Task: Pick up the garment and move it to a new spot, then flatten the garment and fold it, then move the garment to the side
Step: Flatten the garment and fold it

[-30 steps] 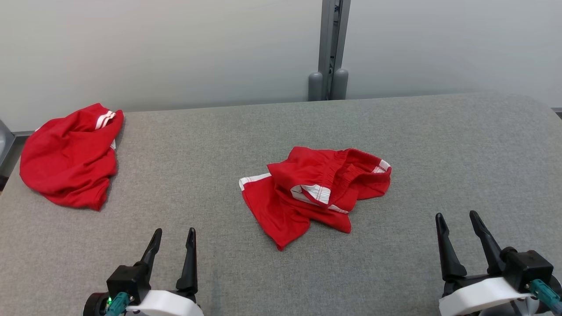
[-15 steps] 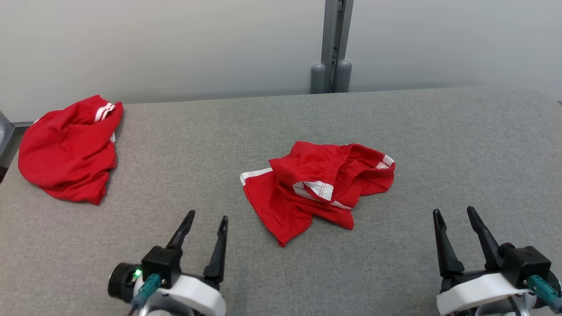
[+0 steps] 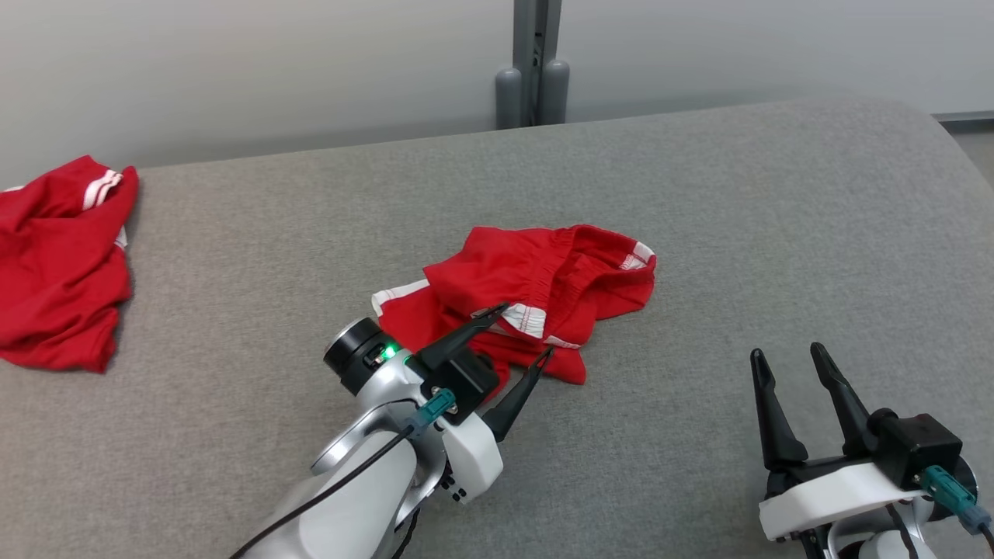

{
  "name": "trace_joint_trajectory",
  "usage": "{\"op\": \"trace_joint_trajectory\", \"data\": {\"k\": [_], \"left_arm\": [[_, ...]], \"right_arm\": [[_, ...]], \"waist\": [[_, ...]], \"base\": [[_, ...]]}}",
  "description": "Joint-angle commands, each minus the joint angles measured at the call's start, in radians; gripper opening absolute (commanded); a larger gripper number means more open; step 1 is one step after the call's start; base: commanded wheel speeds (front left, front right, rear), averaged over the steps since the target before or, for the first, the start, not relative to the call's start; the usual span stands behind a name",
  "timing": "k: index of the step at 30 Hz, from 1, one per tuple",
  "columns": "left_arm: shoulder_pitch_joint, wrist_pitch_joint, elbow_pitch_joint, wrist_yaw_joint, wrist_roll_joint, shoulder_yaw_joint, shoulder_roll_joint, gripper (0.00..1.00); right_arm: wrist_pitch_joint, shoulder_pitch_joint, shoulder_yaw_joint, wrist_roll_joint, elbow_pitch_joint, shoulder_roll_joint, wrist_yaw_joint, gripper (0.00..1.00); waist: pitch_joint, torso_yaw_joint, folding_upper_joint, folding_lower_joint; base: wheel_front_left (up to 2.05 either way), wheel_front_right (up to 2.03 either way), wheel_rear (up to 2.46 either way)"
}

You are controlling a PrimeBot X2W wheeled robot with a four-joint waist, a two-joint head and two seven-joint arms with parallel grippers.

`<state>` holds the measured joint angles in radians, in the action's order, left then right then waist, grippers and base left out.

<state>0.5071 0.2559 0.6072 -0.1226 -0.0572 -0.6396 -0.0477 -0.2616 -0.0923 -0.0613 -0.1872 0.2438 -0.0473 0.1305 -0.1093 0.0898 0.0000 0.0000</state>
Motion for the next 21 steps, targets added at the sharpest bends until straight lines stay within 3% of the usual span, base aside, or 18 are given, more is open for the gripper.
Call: {"op": "trace_joint_trajectory", "data": {"k": [1,7,16,17,18,19,20,21], "left_arm": [[0.029,-0.001,0.018,-0.002,0.008,-0.017,-0.005,1.00],[0.155,-0.044,0.147,-0.005,0.014,-0.116,-0.005,1.00],[0.262,-0.159,0.303,0.045,-0.010,-0.138,-0.004,1.00],[0.267,-0.163,0.310,0.051,-0.018,-0.139,-0.005,0.94],[0.270,-0.168,0.317,0.055,-0.022,-0.141,-0.005,0.45],[0.273,-0.172,0.325,0.059,-0.031,-0.141,-0.005,0.25],[0.273,-0.172,0.325,0.059,-0.031,-0.141,-0.005,0.25],[0.279,-0.177,0.338,0.068,-0.044,-0.144,-0.005,0.00]], "right_arm": [[-0.005,-0.007,0.001,-0.007,0.003,-0.006,0.000,1.00],[-0.005,-0.018,0.002,-0.016,0.005,-0.006,0.000,1.00],[-0.005,-0.022,0.002,-0.033,0.007,-0.006,0.000,1.00],[-0.005,-0.023,0.001,-0.035,0.007,-0.006,0.000,1.00],[-0.005,-0.023,0.001,-0.034,0.006,-0.006,0.000,1.00],[-0.005,-0.024,0.001,-0.036,0.006,-0.006,0.000,1.00],[-0.005,-0.024,0.001,-0.036,0.006,-0.006,0.000,1.00],[-0.005,-0.023,-0.001,-0.038,0.006,-0.006,0.000,1.00]], "waist": [[-0.021,0.027,0.0000,0.0000],[-0.044,0.071,0.0000,0.0000],[-0.054,0.085,0.0000,0.0000],[-0.054,0.084,0.0000,0.0000],[-0.054,0.083,0.0000,0.0000],[-0.054,0.082,0.0000,0.0000],[-0.054,0.082,0.0000,0.0000],[-0.052,0.080,0.0000,0.0000]], "base": [[0.00,0.00,0.00],[0.00,0.00,0.00],[0.00,0.00,0.00],[0.00,0.00,0.00],[0.00,0.00,0.00],[0.00,0.00,0.00],[0.00,0.00,0.00],[0.00,0.00,0.00]]}}
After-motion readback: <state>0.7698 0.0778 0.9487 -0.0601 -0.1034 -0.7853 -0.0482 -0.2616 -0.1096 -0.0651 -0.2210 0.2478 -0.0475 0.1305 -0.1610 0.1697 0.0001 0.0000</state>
